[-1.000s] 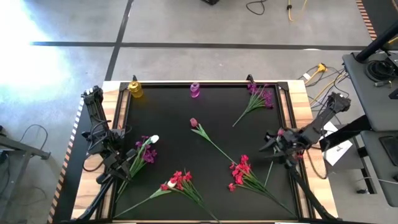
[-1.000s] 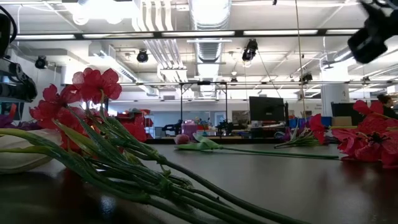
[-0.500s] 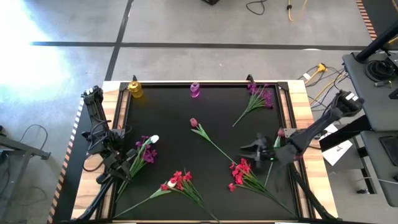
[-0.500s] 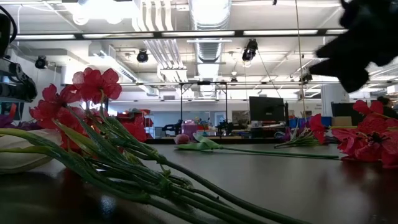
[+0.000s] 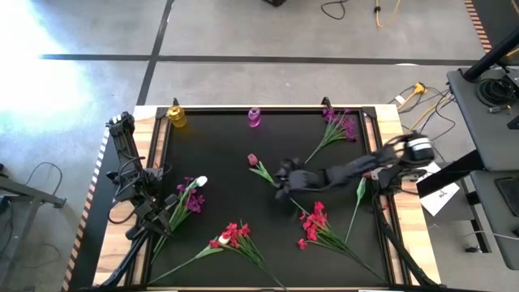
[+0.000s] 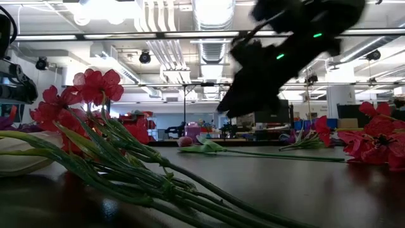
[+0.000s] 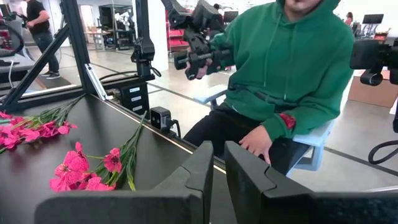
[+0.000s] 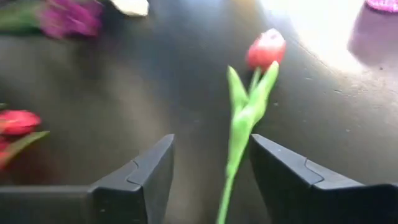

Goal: Sort flowers into vase by color
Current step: Put the left red tulip into the purple vase

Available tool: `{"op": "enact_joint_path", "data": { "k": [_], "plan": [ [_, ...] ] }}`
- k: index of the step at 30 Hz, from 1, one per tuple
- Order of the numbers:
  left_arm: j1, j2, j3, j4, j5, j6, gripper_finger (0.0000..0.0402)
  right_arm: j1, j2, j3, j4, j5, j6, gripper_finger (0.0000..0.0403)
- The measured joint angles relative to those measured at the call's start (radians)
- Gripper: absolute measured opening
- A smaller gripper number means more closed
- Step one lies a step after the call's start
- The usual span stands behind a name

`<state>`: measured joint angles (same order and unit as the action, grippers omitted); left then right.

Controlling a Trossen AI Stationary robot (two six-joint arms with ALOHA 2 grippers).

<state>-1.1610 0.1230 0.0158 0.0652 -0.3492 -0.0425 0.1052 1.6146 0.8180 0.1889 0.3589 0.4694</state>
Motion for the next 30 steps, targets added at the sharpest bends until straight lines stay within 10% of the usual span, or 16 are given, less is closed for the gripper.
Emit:
{"op": "enact_joint_path", "data": {
  "k": [17, 30],
  "plan": [
    [0.0, 0.0, 0.0, 0.002, 0.0, 0.0, 0.0028, -0.156, 0.48, 0.737, -0.839, -0.14, -0.025, 0.0201],
    [0.0, 0.0, 0.0, 0.001, 0.0, 0.0, 0.0028, -0.161, 0.489, 0.777, -0.878, -0.177, -0.081, 0.0037]
  ]
}}
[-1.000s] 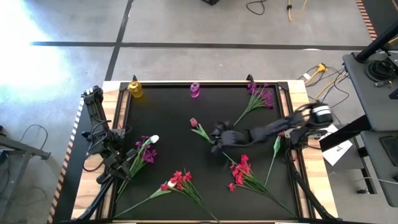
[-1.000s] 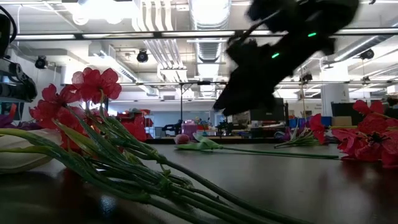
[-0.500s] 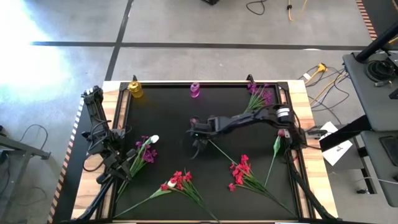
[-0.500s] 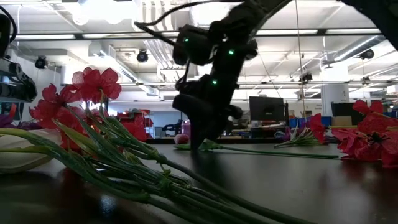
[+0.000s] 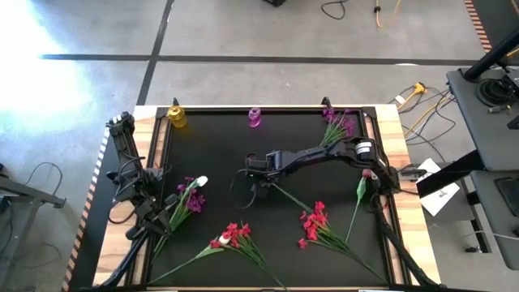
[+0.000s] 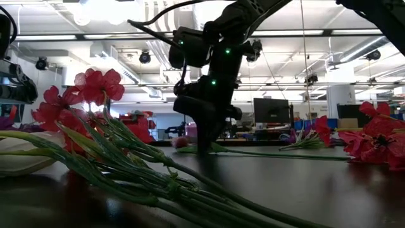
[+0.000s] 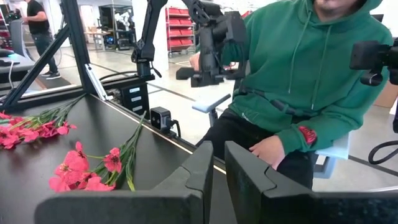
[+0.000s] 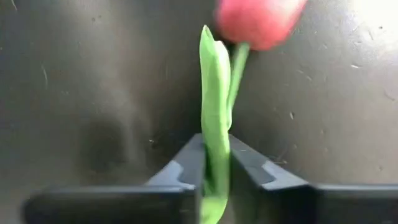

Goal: Sort flowers into vase by color
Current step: Put the left red tulip into the purple vase

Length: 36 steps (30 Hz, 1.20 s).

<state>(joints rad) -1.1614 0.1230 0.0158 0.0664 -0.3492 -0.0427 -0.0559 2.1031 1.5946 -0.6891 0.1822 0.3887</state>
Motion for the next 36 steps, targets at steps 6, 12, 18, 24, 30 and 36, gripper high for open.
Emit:
{"op": "enact_joint_path", "data": {
  "k": [6, 12, 18, 24, 30, 36],
  "plan": [
    [0.0, 0.0, 0.0, -0.001, 0.0, 0.0, 0.0028, -0.043, -0.112, -0.006, 0.13, 0.095, -0.122, 0.0014],
    [0.0, 0.0, 0.0, -0.001, 0.0, 0.0, 0.0028, -0.16, -0.232, -0.047, 0.624, 0.136, -0.342, 0.0013],
    [0.0, 0.0, 0.0, 0.0, 0.0, 0.0, 0.0028, -0.28, -0.295, -0.168, 1.352, 0.132, -0.498, 0.0013],
    [0.0, 0.0, 0.0, 0.0, -0.001, 0.0, 0.0028, -0.387, -0.272, -0.214, 1.522, 0.136, -0.406, 0.0013],
    [0.0, 0.0, 0.0, 0.0, -0.001, 0.0, 0.0028, -0.422, -0.219, -0.218, 1.557, 0.133, -0.38, 0.0013],
    [0.0, 0.0, 0.0, -0.001, -0.001, 0.0, 0.0028, -0.436, -0.174, -0.21, 1.661, 0.133, -0.389, 0.0013]
  ]
}}
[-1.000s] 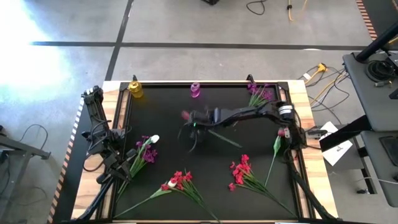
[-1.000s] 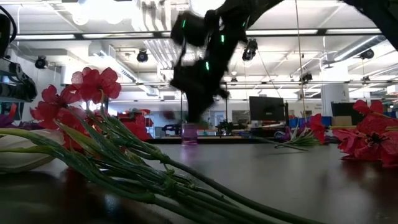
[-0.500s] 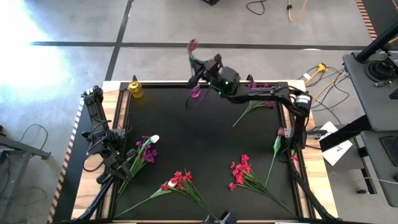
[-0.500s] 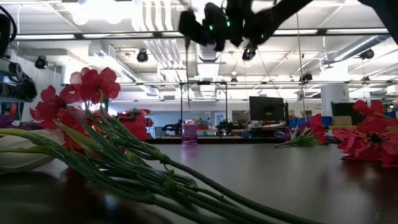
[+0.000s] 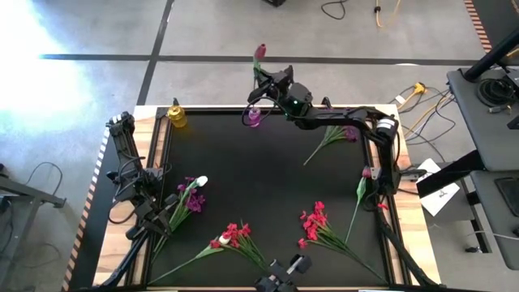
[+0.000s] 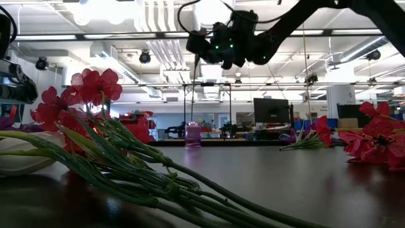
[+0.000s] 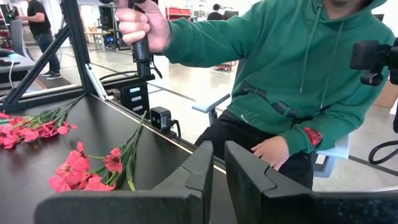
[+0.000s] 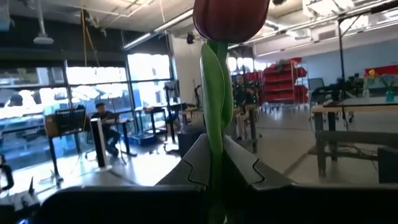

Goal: Sort flowers into vase by color
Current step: Put the left red tulip into the purple vase, then put the right purple flowers into the purple vase

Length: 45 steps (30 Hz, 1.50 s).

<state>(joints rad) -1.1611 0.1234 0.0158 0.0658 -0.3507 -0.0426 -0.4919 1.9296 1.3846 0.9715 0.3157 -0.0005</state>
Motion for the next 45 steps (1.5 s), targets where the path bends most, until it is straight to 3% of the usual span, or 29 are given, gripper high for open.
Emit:
{"op": "enact_joint_path", "data": {
  "k": [8, 18, 25, 35, 45],
  "plan": [
    [0.0, 0.0, 0.0, 0.0, 0.0, 0.0, 0.0028, -0.011, 0.018, 0.0, 0.003, 0.0, -0.041, 0.0013],
    [0.0, 0.0, 0.0, 0.0, 0.0, 0.0, 0.0028, -0.01, 0.02, -0.001, -0.256, -0.002, 0.013, 0.0017],
    [0.0, 0.0, 0.0, 0.0, 0.0, 0.0, 0.0028, -0.003, 0.003, -0.001, -0.448, -0.075, 0.119, 0.0087],
    [0.0, 0.0, 0.0, 0.0, 0.0, 0.0, 0.0028, 0.045, -0.186, -0.001, -0.939, -0.088, 0.179, 0.0187],
    [0.0, 0.0, 0.0, 0.0, 0.0, 0.0, 0.0028, 0.093, -0.394, -0.035, -1.529, -0.073, 0.25, 0.0206]
  ]
}}
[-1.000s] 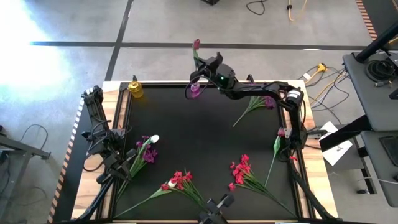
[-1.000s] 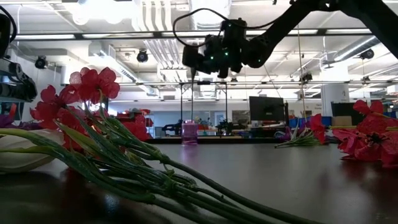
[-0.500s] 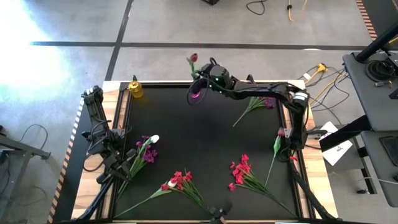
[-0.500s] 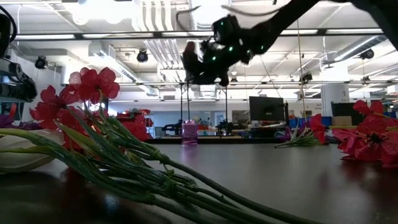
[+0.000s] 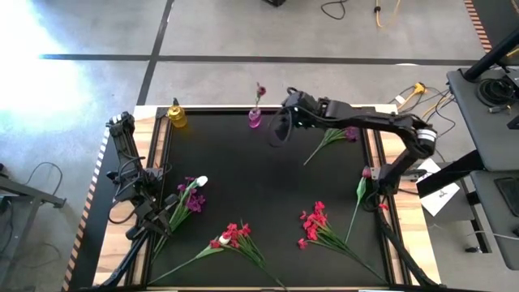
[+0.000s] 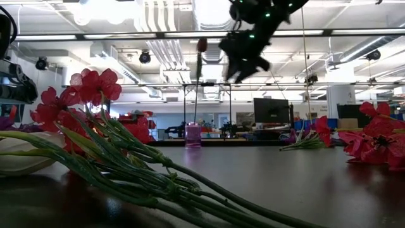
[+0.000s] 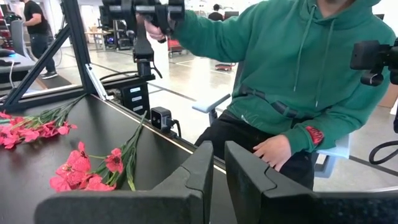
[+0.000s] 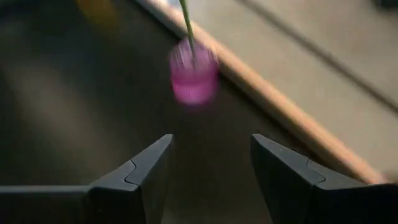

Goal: Sort flowers into vase by color
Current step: Put the right purple flowers into the purple vase

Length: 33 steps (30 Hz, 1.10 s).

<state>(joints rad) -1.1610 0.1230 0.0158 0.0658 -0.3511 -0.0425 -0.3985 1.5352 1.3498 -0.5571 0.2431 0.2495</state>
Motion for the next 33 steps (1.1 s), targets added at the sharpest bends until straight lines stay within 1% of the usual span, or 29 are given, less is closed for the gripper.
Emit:
{"op": "enact_joint_path", "data": {
  "k": [2, 4, 9, 12, 17, 22, 25, 29, 31, 33],
  "plan": [
    [0.0, 0.0, 0.0, 0.0, 0.0, 0.0, 0.0028, 0.009, -0.03, -0.051, -0.103, 0.007, 0.073, 0.0205],
    [0.0, 0.0, 0.0, 0.0, 0.0, 0.0, 0.0028, 0.015, -0.054, -0.127, -0.165, 0.013, 0.173, 0.0206],
    [0.0, 0.0, 0.0, 0.0, 0.0, 0.0, 0.0028, 0.007, -0.091, -0.346, -0.17, 0.019, 0.424, 0.0206],
    [0.0, 0.0, 0.0, 0.0, 0.0, 0.0, 0.0028, -0.017, -0.091, -0.414, -0.167, 0.019, 0.459, 0.0206],
    [0.0, 0.0, 0.0, 0.0, 0.0, 0.0, 0.0028, -0.096, -0.092, -0.431, -0.158, 0.019, 0.513, 0.0206],
    [0.0, 0.0, 0.0, 0.0, 0.0, 0.0, 0.0028, -0.257, -0.092, -0.425, -0.161, 0.02, 0.518, 0.0206],
    [0.0, 0.0, 0.0, 0.0, 0.0, 0.0, 0.0028, -0.34, -0.079, -0.428, -0.17, 0.018, 0.548, 0.0206],
    [0.0, 0.0, 0.0, 0.0, 0.0, 0.0, 0.0028, -0.405, -0.022, -0.434, -0.158, -0.039, 0.634, 0.0206],
    [0.0, 0.0, 0.0, 0.0, 0.0, 0.0, 0.0028, -0.413, 0.016, -0.435, -0.111, -0.09, 0.675, 0.0206],
    [0.0, 0.0, 0.0, 0.0, 0.0, 0.0, 0.0028, -0.412, 0.065, -0.435, -0.046, -0.121, 0.677, 0.0205]
  ]
}}
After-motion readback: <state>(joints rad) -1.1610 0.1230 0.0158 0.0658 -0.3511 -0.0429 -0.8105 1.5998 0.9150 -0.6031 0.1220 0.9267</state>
